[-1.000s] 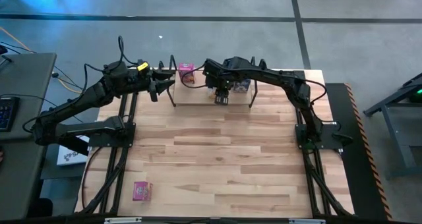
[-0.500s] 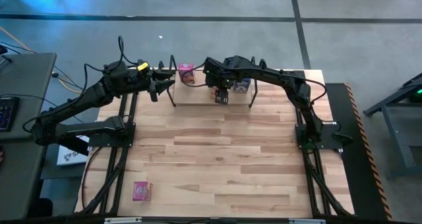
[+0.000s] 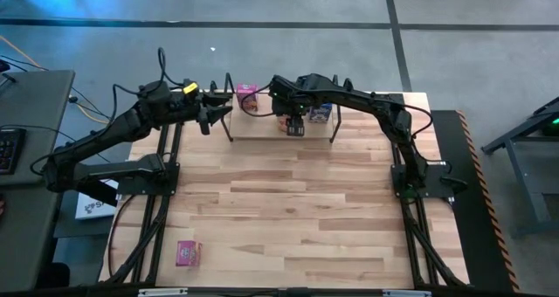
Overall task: Stack cereal on shelf
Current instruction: Adjust the yellow cereal box on the shelf
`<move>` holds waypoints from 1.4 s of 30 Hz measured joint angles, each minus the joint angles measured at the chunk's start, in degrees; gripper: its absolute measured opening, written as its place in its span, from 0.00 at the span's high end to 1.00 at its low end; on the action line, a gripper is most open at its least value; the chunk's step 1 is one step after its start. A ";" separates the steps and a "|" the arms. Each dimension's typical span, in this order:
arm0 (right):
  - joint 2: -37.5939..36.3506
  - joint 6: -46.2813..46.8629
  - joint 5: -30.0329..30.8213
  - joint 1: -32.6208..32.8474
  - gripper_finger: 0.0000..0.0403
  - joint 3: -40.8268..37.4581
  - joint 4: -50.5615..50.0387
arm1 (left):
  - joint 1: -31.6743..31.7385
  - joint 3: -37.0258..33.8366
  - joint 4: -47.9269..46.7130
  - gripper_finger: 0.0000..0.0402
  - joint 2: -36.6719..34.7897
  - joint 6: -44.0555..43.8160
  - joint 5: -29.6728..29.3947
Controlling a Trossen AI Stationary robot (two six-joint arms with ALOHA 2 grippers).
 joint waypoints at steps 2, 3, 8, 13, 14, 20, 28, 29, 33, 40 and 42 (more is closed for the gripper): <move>-0.05 -0.73 0.72 0.00 0.46 0.00 -0.07 | 0.00 -0.02 0.06 0.48 0.33 0.01 0.01; -0.14 -1.04 0.99 0.00 0.46 0.00 -0.07 | 0.00 0.00 0.03 0.48 0.54 0.00 0.01; -0.26 -2.50 2.56 -0.15 0.46 1.89 -2.34 | 0.00 -0.01 0.03 0.48 1.98 0.04 0.02; -0.34 -2.49 2.43 -0.94 0.46 6.18 -3.37 | 0.00 -0.01 0.00 0.48 3.42 0.12 0.02; -0.37 -2.38 2.24 -1.14 0.46 7.00 -3.36 | 0.00 -0.02 0.00 0.48 3.64 0.11 0.04; -0.37 0.77 -2.60 -2.91 0.46 10.10 -3.59 | 0.00 -0.02 0.59 0.48 3.64 0.13 0.04; -0.37 2.46 -6.53 -4.52 0.46 10.40 -6.27 | 0.00 -0.02 2.28 0.48 3.62 3.14 0.10; -0.37 2.46 -7.07 -4.61 0.46 10.40 -6.46 | 0.00 -0.01 2.27 0.48 3.62 3.55 0.05; -0.80 2.31 -8.31 -4.76 0.46 10.40 -6.51 | 0.00 -0.02 2.72 0.48 3.62 3.61 -0.99; -4.40 5.43 -8.54 -4.76 0.46 10.40 -6.58 | 0.02 -0.02 3.41 0.48 3.10 4.51 -0.80; -5.27 8.64 -9.62 -4.60 0.47 10.40 -6.53 | 0.01 -0.02 3.34 0.48 2.47 5.38 -0.76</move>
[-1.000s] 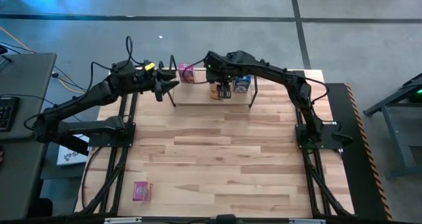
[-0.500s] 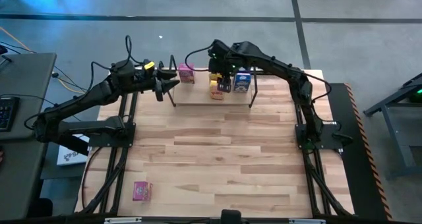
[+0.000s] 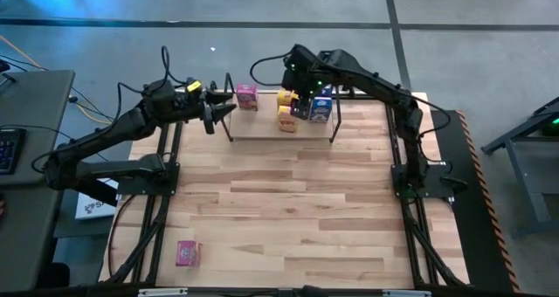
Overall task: Stack cereal on shelf
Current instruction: Adjust the yellow cereal box on the shelf
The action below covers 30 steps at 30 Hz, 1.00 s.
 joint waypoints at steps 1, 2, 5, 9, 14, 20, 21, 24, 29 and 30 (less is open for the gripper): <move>-0.34 1.34 -1.14 0.18 0.47 -0.02 0.10 | 0.00 0.00 0.15 0.48 -0.21 0.59 0.02; -0.65 2.26 -2.09 0.49 0.47 -0.40 0.59 | 0.00 0.00 0.14 0.48 -0.39 0.98 0.03; -0.98 3.89 -2.79 2.72 0.52 -2.91 1.52 | 0.01 0.00 0.02 0.48 -0.94 1.72 0.03; -2.88 5.24 2.56 6.72 0.65 -10.62 3.92 | 0.00 0.00 0.02 0.48 -1.39 2.25 0.03; -11.44 10.92 4.65 11.19 0.92 -27.69 14.59 | 0.01 0.01 0.04 0.48 -1.39 2.31 0.02; -21.40 23.61 9.30 14.77 0.96 -48.36 36.32 | 0.00 0.00 0.06 0.48 -1.39 4.02 -2.04; -21.85 25.55 10.89 15.14 0.97 -50.53 39.13 | 0.01 0.00 0.07 0.48 -1.39 4.20 -2.50; -22.01 30.29 16.23 15.77 0.99 -55.03 45.74 | 0.01 0.02 0.10 0.48 -1.39 4.22 -3.62; -20.45 36.65 23.42 15.72 1.00 -57.07 49.31 | 0.01 0.02 0.09 0.48 -1.39 4.20 -3.66; -20.06 36.89 24.59 15.72 1.00 -57.07 49.23 | 0.01 0.01 0.09 0.48 -1.39 4.20 -3.66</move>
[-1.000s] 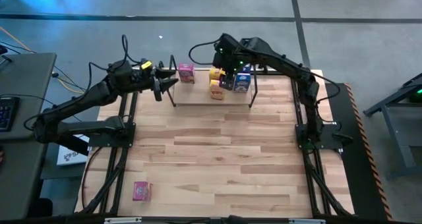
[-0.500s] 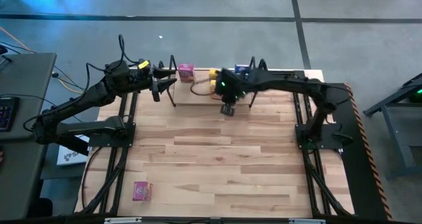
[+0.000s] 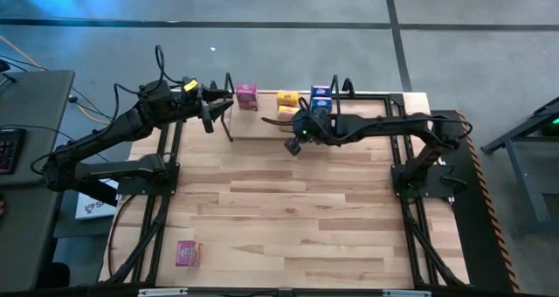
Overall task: Stack cereal on shelf
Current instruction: Adjust the yellow cereal box on the shelf, then put the violet cereal box aligned with the other violet cereal box on the shelf
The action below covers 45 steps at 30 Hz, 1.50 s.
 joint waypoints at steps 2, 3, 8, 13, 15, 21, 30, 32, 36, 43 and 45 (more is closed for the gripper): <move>0.59 -0.64 1.09 -0.05 1.00 0.00 0.49 | 0.00 -0.01 0.04 0.48 0.00 0.00 -0.04; 1.09 -1.67 0.91 -0.06 1.00 0.02 1.45 | 0.00 0.00 0.04 0.48 0.01 -0.02 -0.12; 3.87 -5.41 -0.99 0.01 1.00 0.04 0.72 | 0.00 0.01 0.07 0.48 0.02 -0.59 -0.59; 4.56 -5.94 1.74 0.00 1.00 0.04 1.18 | -0.01 0.00 0.07 0.48 0.03 -0.61 -0.57; 4.58 -6.72 3.41 -0.14 1.00 0.04 1.37 | 0.00 -0.01 0.05 0.48 0.04 -0.63 -0.57; 4.61 -9.12 3.91 -1.02 1.00 0.04 1.93 | -0.01 -0.01 0.07 0.48 0.04 -0.61 -0.57; 4.61 -11.95 6.45 -1.64 1.00 0.04 2.98 | -0.02 -0.01 0.04 0.48 0.04 -0.59 -0.87; 4.61 -12.68 6.77 -1.64 1.00 0.04 3.96 | -0.02 -0.01 0.04 0.48 0.04 -0.59 -1.10; 4.63 -12.04 6.56 -1.64 1.00 0.04 4.20 | -0.02 0.01 0.04 0.48 0.04 -0.59 -1.29; 4.22 -10.94 1.18 -1.38 1.00 0.04 0.40 | -0.02 0.01 -0.02 0.48 0.04 -0.57 -1.29; 3.47 -7.92 -1.13 -0.53 1.00 0.04 -2.05 | -0.01 -0.01 -0.04 0.48 0.04 -0.56 -1.29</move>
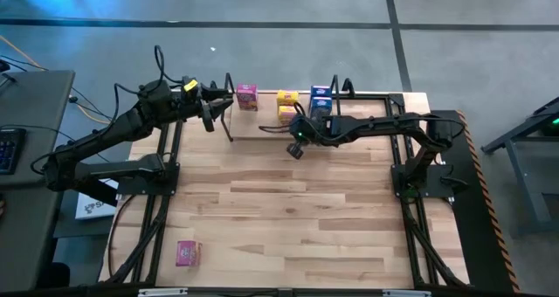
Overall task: Stack cereal on shelf
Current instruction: Put the violet cereal box aligned with the other violet cereal box on the shelf
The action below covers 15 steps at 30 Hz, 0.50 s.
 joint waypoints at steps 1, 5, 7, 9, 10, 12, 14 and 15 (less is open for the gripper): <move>-0.46 0.49 -1.12 0.63 1.00 0.00 -1.66 | -0.01 0.00 0.00 0.48 0.00 0.01 0.00; -2.42 -1.02 -1.15 4.36 1.00 -1.65 -9.29 | -0.01 0.01 -0.01 0.48 0.00 -0.03 -0.01; -4.88 -0.15 -3.00 5.85 1.00 -5.56 -9.89 | -0.05 0.01 -0.03 0.48 0.00 -0.37 0.37; -8.64 2.93 -5.45 7.19 1.00 -11.06 -9.22 | -0.05 0.02 0.00 0.48 0.00 -1.43 1.84; -10.72 5.16 -6.18 7.97 1.00 -14.00 -8.33 | -0.05 0.01 -0.02 0.48 0.00 -1.85 2.46; -15.60 10.18 -7.55 9.53 1.00 -19.92 -4.98 | -0.09 0.02 -0.04 0.48 0.00 -2.93 2.90; -20.63 14.66 -8.60 11.12 1.00 -24.97 -0.12 | -0.10 0.01 -0.02 0.48 0.00 -3.03 2.92; -23.08 16.53 -8.60 11.84 1.00 -27.26 2.69 | -0.10 0.00 -0.04 0.48 0.00 -3.03 2.45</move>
